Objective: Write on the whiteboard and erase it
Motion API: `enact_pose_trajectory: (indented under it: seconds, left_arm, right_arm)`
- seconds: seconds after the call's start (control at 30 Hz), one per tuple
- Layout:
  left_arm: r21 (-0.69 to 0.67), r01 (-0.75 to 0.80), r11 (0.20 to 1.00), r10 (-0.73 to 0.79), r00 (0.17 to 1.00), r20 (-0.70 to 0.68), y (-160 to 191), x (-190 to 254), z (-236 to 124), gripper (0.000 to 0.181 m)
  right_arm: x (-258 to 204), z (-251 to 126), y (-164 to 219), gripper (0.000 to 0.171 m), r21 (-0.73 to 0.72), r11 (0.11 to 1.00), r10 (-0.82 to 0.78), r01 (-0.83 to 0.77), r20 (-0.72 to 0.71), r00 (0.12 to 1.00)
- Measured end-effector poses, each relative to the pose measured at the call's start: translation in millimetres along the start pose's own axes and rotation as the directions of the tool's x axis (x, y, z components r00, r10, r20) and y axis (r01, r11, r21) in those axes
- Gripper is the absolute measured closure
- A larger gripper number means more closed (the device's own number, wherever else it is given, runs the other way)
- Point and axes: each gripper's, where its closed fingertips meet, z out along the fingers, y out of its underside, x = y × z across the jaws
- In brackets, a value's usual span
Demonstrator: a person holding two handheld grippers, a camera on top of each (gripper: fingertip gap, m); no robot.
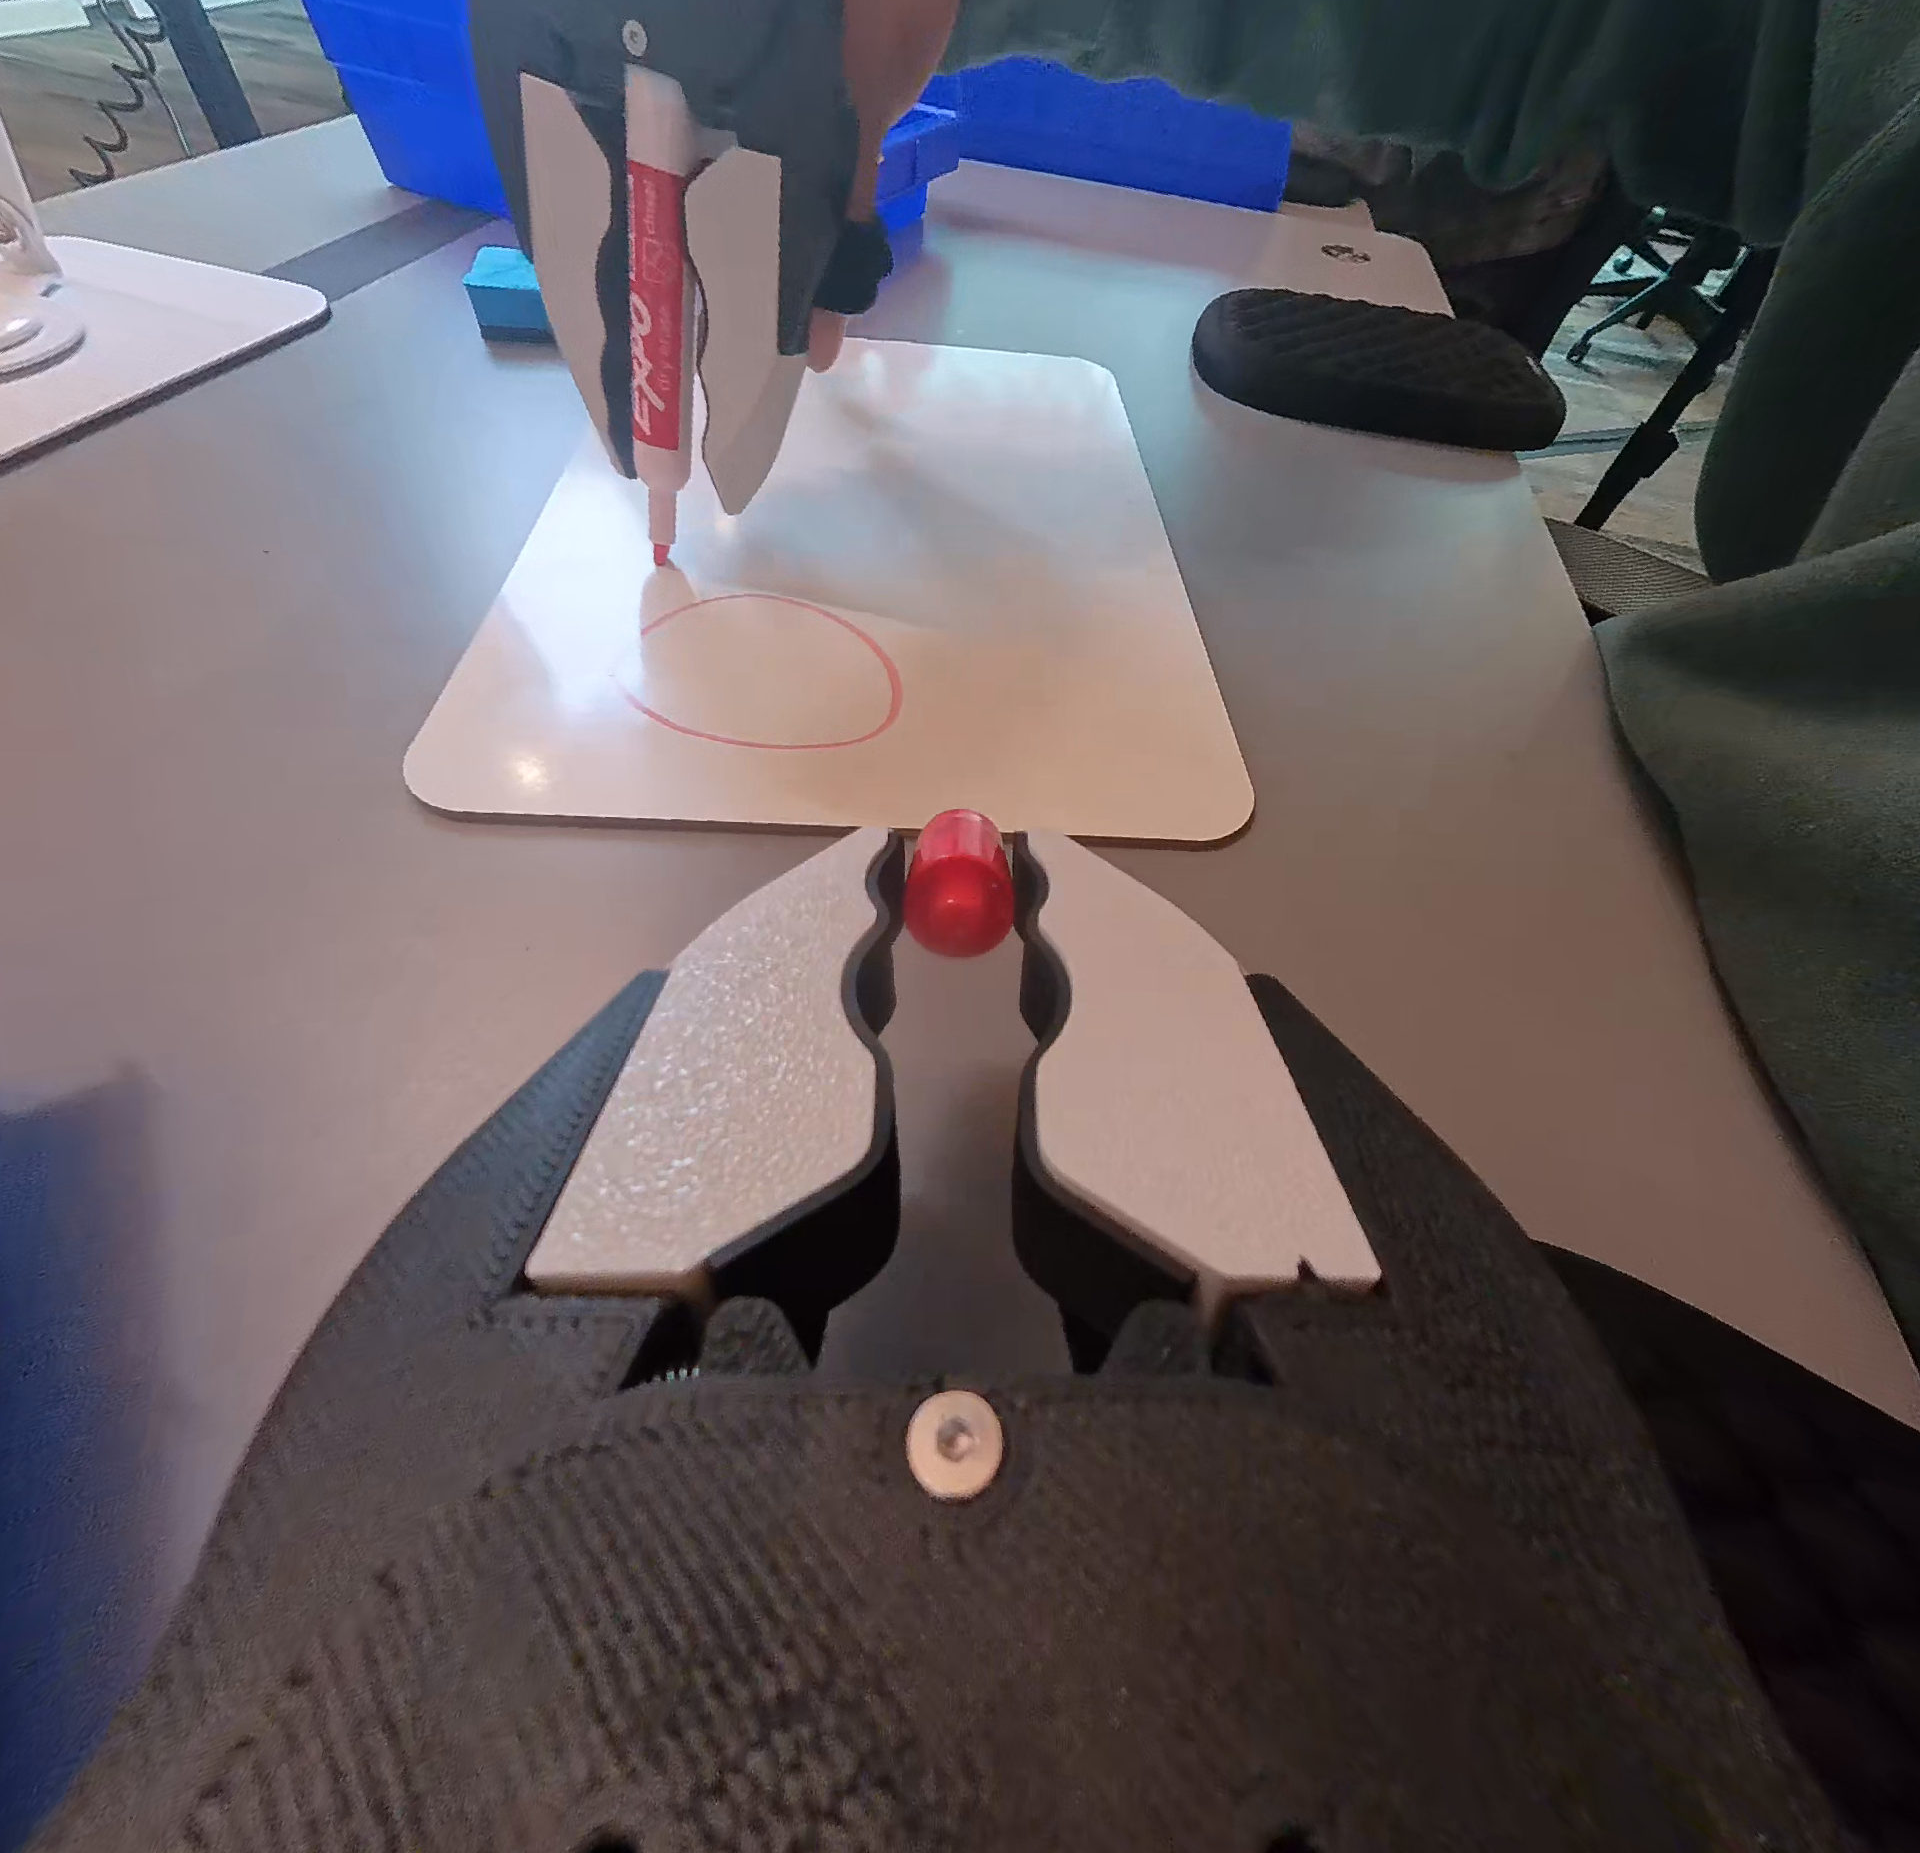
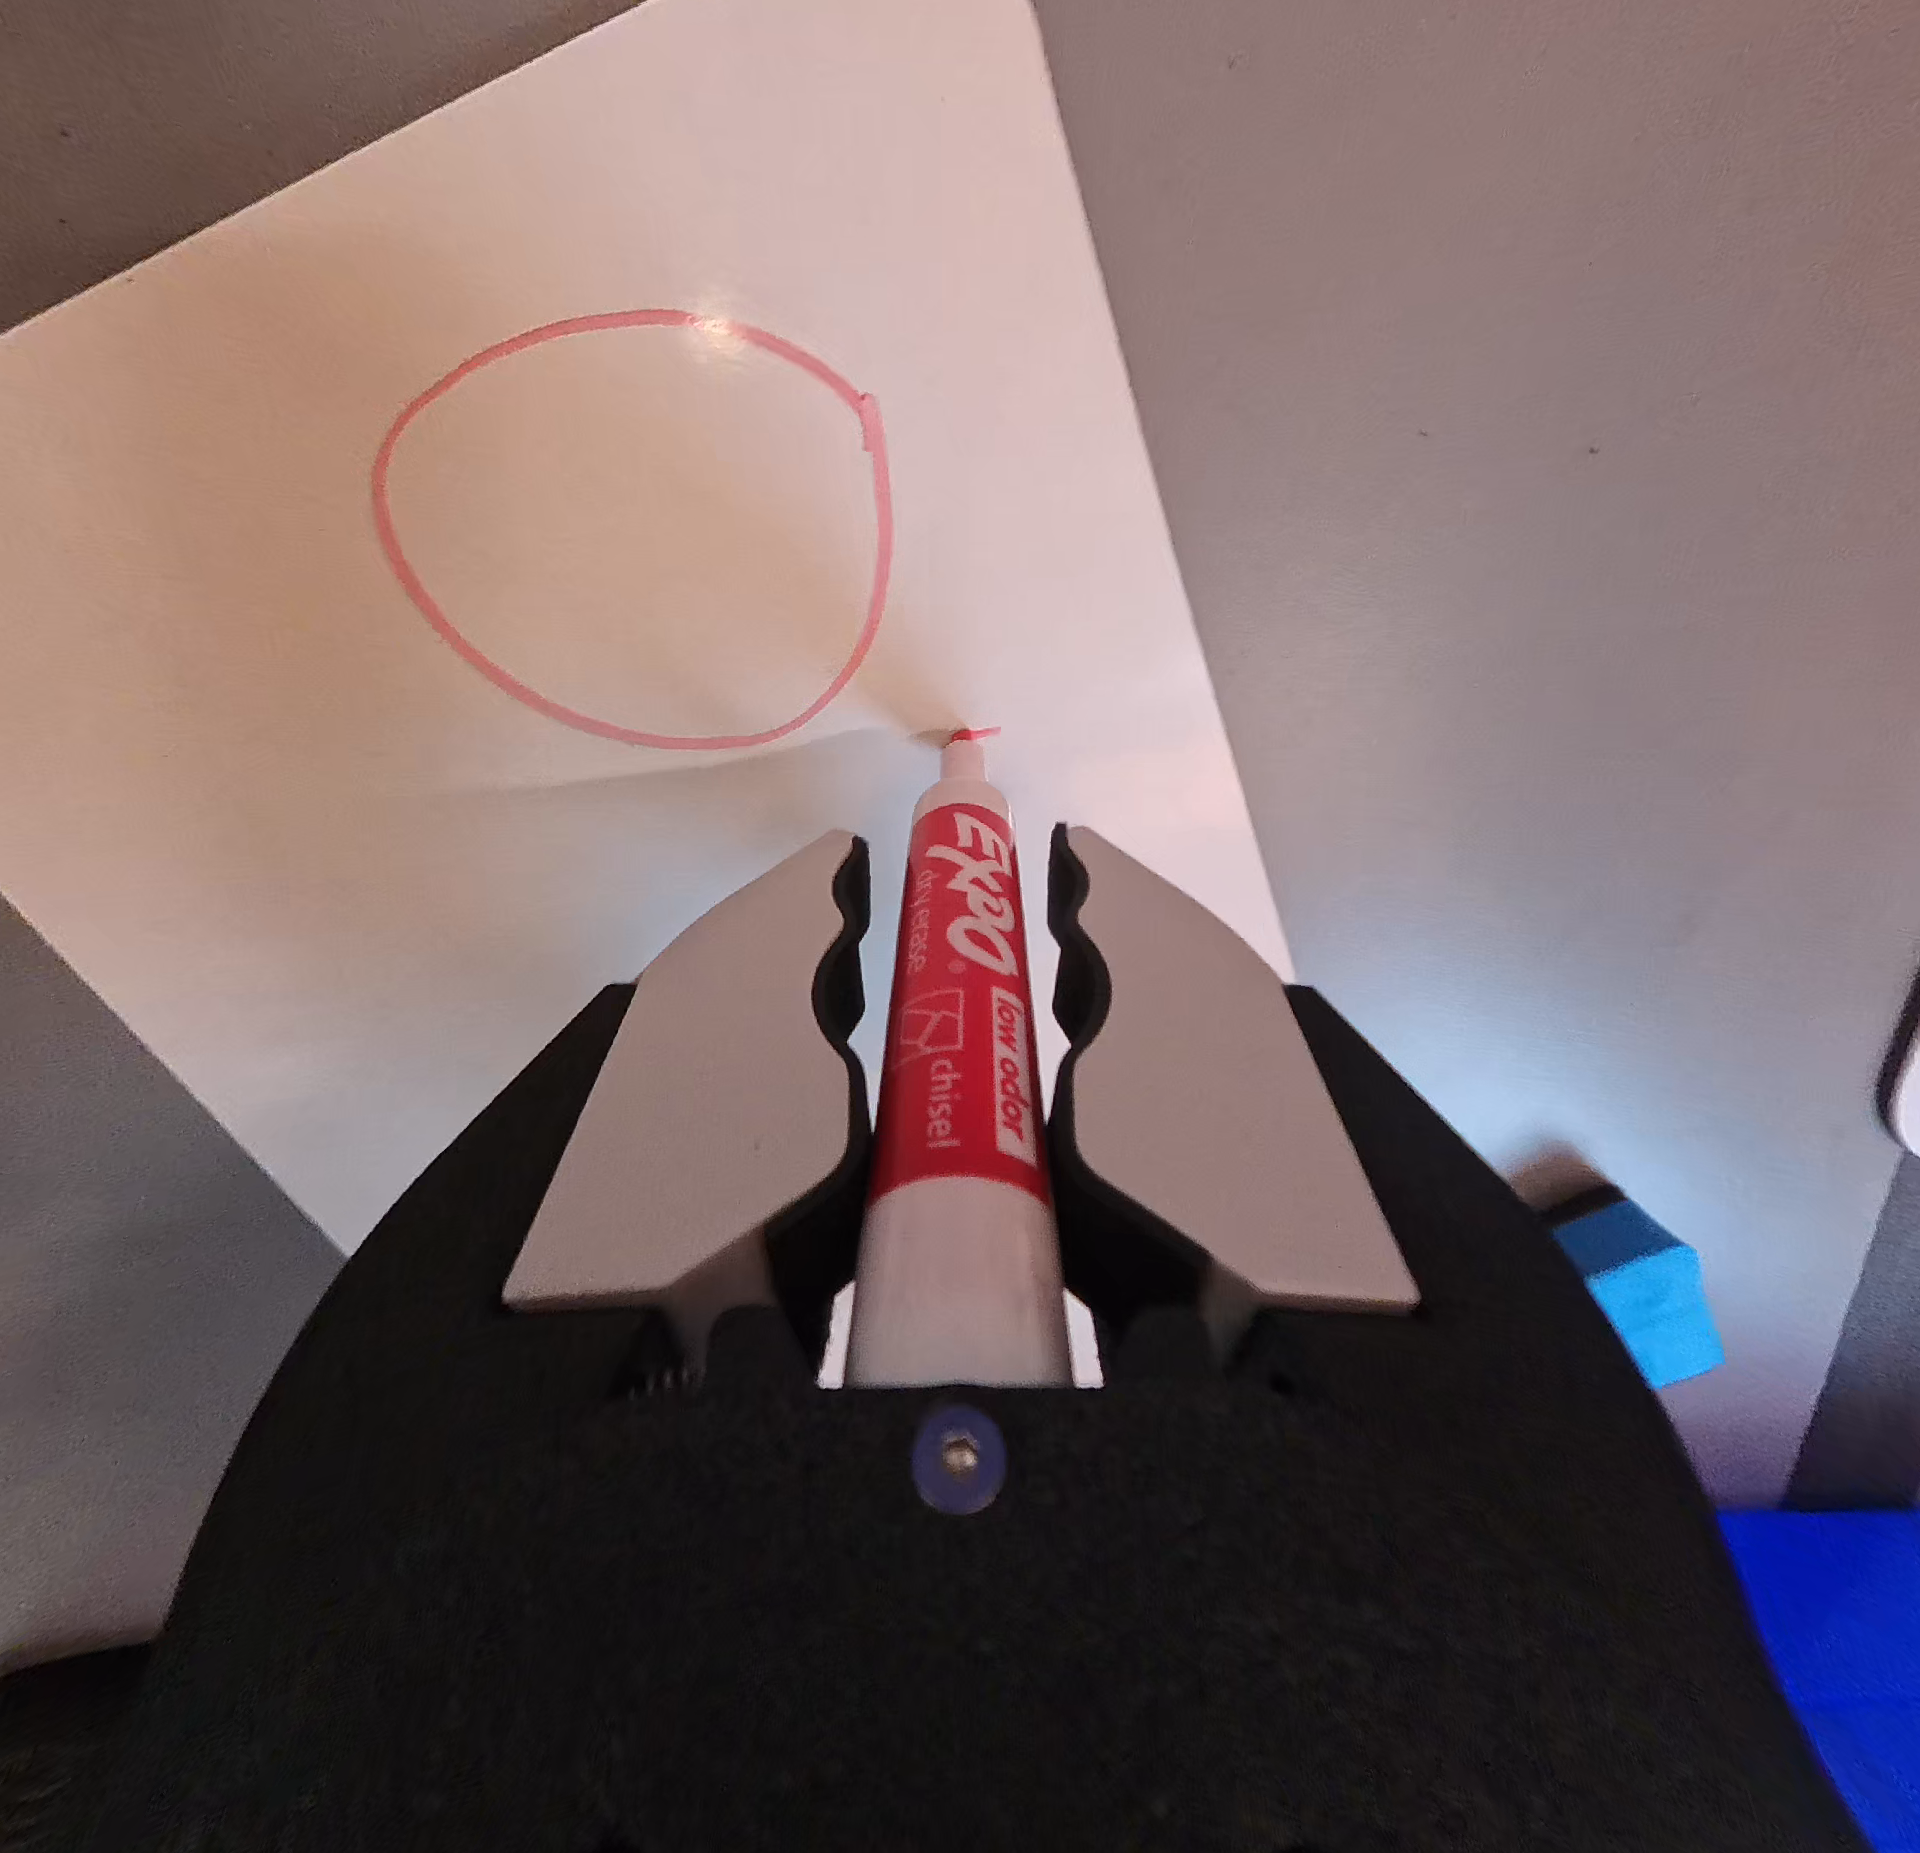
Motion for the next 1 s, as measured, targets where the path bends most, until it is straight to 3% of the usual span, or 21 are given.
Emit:
enact_pose_trajectory:
  seconds: [0.4, 0.7, 1.0]
  left_arm:
    - [-0.004, -0.005, 1.0, 0.005, 1.0, -0.002, 0, 1, 1, 0.161]
    - [-0.003, -0.004, 1.0, 0.004, 1.0, -0.005, 0, 2, 1, 0.161]
    - [0.008, 0.012, 1.0, -0.012, 1.0, -0.009, -1, 1, 1, 0.161]
  right_arm:
    - [-64, -11, 24, 0.137, -0.062, 0.996, -0.053, 0.061, 0.11, 0.993]
    - [-4, -14, 3, 0.138, 0.034, 0.999, 0.011, -0.011, -0.018, 1.0]
    - [5, -4, -3, 0.137, 0.036, 0.999, 0.012, -0.012, -0.013, 1.0]
